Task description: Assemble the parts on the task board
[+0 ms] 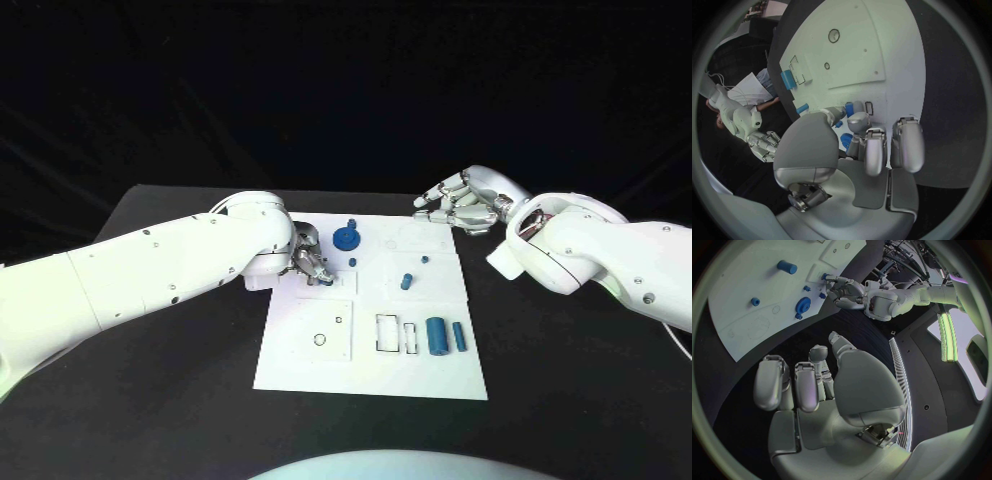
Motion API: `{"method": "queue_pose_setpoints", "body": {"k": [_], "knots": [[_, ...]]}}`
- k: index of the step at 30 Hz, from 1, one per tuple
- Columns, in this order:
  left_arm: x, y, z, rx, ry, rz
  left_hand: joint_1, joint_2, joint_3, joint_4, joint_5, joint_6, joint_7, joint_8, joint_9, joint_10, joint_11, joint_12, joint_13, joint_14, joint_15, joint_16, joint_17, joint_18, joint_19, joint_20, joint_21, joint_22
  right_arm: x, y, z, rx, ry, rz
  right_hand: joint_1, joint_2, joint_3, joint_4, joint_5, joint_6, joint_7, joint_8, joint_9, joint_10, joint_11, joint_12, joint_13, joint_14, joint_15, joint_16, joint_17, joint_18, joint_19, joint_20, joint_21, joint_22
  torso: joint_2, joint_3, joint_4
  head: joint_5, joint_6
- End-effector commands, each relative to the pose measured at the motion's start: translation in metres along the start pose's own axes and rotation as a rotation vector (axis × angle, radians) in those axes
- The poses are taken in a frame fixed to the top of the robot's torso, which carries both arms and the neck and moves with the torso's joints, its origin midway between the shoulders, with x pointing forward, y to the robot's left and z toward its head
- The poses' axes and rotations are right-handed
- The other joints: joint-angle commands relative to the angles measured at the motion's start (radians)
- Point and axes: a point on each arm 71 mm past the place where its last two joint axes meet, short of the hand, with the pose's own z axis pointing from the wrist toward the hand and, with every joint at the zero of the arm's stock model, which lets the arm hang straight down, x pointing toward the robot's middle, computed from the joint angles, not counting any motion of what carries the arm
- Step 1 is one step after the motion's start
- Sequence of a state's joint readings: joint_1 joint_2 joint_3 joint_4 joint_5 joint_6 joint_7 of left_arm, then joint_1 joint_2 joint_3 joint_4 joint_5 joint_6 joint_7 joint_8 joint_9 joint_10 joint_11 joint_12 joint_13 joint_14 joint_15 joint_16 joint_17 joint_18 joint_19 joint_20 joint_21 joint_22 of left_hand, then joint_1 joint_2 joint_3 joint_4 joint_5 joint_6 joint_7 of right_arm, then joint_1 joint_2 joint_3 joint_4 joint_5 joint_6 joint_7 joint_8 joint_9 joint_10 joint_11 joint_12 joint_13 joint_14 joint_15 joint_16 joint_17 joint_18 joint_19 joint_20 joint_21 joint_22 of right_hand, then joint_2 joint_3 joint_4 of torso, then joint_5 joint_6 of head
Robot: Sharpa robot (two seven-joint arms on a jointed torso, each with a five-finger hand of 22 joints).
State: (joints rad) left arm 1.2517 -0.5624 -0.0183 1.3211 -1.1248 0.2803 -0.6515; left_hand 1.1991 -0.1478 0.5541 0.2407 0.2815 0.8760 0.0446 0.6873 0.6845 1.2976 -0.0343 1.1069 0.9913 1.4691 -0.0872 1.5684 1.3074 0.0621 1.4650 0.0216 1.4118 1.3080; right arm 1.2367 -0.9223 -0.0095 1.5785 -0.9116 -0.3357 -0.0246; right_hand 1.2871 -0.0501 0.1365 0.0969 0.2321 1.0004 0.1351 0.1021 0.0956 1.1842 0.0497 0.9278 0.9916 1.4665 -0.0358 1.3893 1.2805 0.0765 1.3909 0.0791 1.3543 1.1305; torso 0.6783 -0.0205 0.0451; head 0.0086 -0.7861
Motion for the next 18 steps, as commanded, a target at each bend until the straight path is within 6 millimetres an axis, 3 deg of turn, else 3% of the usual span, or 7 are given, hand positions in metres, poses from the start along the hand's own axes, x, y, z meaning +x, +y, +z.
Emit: {"method": "queue_pose_setpoints", "body": {"k": [1, 18], "knots": [[0.005, 0.0016, 0.0015, -0.009, 0.029, 0.032, -0.011, 0.003, 0.193, -0.194, 0.01, 0.003, -0.004, 0.007, 0.003, 0.007, 0.0, -0.002, -0.002, 0.102, -0.007, 0.002, 0.263, -0.012, 0.03, -0.007, -0.003, 0.048, 0.0018, 0.0006, 0.0, -0.006, 0.015, -0.005, -0.002, 0.008, 0.001, 0.006, 0.006, -0.003, 0.005, -0.003, -0.001, -0.005, 0.002, -0.005, -0.001, 0.042, 0.009, -0.004, 0.0, 0.011, -0.006, -0.002, -0.007, -0.001, 0.001, -0.0001, -0.0001, 0.001, 0.0], [0.0021, -0.0045, 0.0087, -0.015, 0.025, 0.016, -0.043, 0.012, 0.2, -0.194, 0.033, 0.008, -0.008, 0.016, 0.01, 0.019, -0.003, 0.008, 0.007, 0.102, -0.009, 0.002, 0.263, -0.014, 0.034, -0.009, 0.003, 0.058, 0.0028, 0.0013, 0.0, -0.007, 0.019, -0.005, -0.004, 0.009, 0.0, 0.008, 0.006, -0.003, 0.005, -0.003, -0.001, -0.005, 0.002, -0.005, -0.002, 0.042, 0.009, -0.005, -0.001, 0.011, -0.006, -0.002, -0.007, -0.001, 0.001, 0.0014, -0.0015, 0.001, -0.002]]}}
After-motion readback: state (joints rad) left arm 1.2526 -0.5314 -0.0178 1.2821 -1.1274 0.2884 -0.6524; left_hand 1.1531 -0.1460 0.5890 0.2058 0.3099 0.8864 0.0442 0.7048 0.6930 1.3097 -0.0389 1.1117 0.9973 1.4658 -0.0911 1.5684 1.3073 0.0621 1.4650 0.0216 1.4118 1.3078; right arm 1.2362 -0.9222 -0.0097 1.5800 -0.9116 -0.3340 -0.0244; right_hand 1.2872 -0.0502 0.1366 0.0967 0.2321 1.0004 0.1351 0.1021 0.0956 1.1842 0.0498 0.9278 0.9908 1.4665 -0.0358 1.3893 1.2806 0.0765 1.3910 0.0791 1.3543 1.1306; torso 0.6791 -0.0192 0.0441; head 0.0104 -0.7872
